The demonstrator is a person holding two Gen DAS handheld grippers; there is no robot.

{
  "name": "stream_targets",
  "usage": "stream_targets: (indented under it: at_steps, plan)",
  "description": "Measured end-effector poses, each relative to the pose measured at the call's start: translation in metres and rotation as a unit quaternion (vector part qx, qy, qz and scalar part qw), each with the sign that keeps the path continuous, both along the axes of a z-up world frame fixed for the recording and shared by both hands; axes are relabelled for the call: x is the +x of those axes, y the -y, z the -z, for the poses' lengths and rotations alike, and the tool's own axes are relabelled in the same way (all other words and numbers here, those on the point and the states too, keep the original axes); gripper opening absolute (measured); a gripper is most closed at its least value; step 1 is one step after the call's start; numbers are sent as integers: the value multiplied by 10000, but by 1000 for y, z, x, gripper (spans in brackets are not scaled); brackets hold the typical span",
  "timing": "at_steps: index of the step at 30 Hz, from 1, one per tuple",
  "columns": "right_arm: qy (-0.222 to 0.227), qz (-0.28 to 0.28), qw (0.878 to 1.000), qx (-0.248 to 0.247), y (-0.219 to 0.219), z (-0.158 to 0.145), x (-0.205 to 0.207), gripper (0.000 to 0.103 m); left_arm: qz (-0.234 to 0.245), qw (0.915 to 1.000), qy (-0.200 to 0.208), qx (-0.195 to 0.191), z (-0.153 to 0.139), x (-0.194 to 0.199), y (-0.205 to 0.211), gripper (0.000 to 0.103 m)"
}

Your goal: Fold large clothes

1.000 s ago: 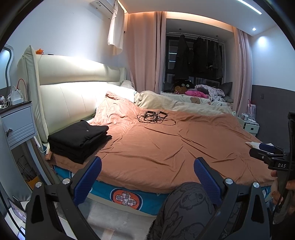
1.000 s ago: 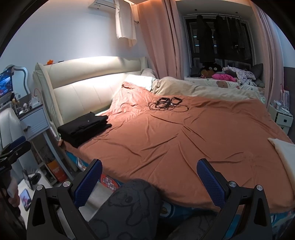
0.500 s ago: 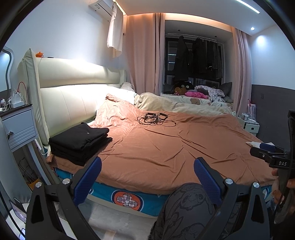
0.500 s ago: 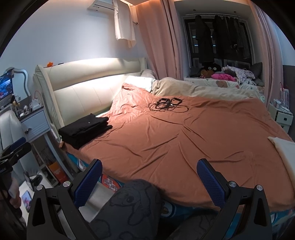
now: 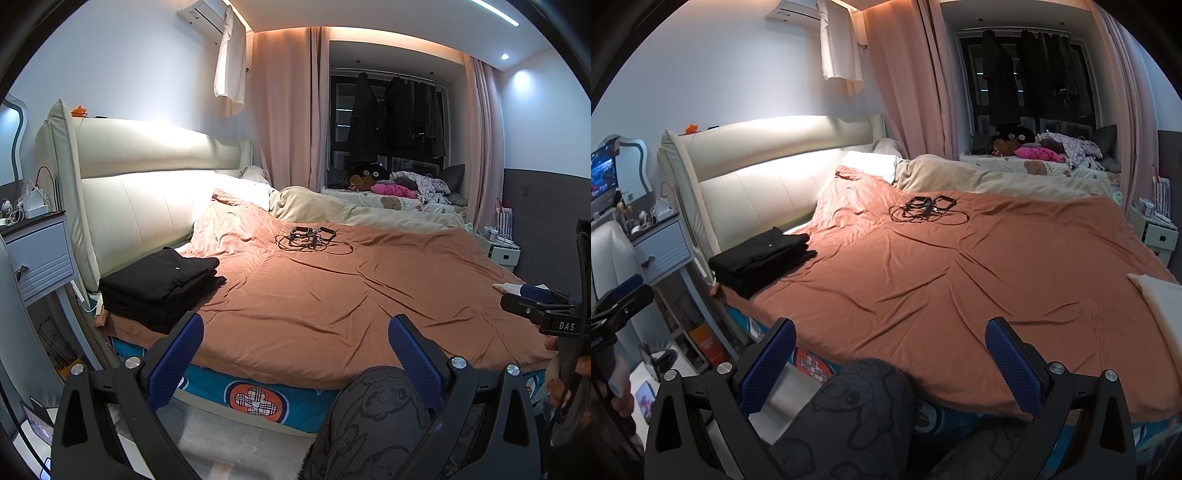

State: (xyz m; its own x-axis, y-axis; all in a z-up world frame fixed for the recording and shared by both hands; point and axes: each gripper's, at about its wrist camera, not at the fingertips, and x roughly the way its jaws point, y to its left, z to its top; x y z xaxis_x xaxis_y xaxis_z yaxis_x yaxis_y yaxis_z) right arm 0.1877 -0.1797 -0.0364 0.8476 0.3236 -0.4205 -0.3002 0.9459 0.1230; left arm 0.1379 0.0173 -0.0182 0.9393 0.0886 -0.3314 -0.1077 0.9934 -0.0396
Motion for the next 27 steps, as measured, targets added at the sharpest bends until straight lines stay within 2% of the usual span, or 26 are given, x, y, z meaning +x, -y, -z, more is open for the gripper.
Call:
stream_targets:
  at_steps: [27]
  plan:
    - [-98, -6, 10000, -10, 6, 5, 2, 103, -123, 9999, -14, 25, 0, -2, -2, 102]
